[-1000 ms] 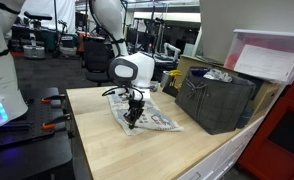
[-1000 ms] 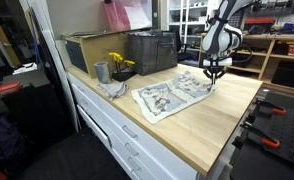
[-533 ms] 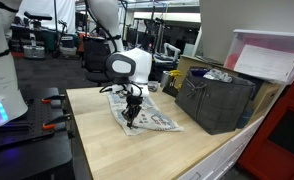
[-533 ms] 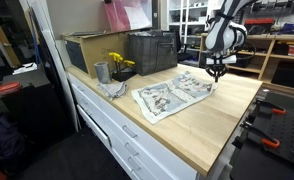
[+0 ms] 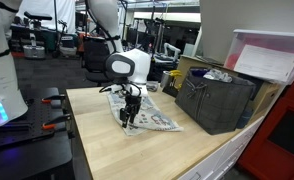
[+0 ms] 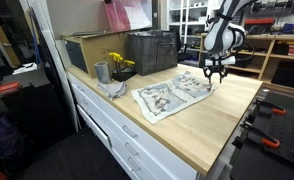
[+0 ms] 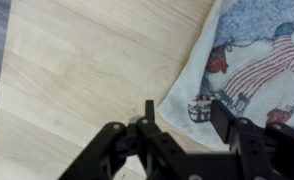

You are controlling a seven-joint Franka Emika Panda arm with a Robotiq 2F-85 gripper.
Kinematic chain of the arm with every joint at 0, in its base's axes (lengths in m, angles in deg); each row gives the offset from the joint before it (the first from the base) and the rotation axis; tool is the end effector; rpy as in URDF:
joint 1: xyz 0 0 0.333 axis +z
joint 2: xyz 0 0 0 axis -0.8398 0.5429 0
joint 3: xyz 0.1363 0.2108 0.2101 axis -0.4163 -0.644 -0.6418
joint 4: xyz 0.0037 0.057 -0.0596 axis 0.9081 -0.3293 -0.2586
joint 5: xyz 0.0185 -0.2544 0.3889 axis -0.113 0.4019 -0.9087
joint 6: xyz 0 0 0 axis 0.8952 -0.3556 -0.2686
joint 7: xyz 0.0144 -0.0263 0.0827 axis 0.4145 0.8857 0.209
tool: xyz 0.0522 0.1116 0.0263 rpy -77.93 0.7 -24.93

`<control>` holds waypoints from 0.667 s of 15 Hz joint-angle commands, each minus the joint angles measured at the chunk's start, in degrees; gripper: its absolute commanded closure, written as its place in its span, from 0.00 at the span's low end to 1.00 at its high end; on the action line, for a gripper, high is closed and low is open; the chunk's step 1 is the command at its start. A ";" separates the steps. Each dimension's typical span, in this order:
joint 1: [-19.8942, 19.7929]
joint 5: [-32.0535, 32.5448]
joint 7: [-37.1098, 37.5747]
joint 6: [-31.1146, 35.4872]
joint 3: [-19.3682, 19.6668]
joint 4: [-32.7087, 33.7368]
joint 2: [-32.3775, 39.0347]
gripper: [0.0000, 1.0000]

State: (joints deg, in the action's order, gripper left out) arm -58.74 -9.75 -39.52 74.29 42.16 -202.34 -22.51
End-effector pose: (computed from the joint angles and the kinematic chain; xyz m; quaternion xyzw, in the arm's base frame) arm 0.4760 -0.2465 0.0659 0.8433 -0.5334 -0.0079 0.0646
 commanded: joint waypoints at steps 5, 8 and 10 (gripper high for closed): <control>-2.93 -0.96 -1.02 0.31 -1.98 -0.29 1.41 0.84; -2.55 -0.62 -0.81 0.30 -1.63 -0.26 1.05 1.00; -2.12 -0.34 -0.53 0.31 -1.36 -0.25 0.69 1.00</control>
State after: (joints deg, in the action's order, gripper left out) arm -60.64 -9.95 -39.53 74.30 40.95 -202.23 -20.43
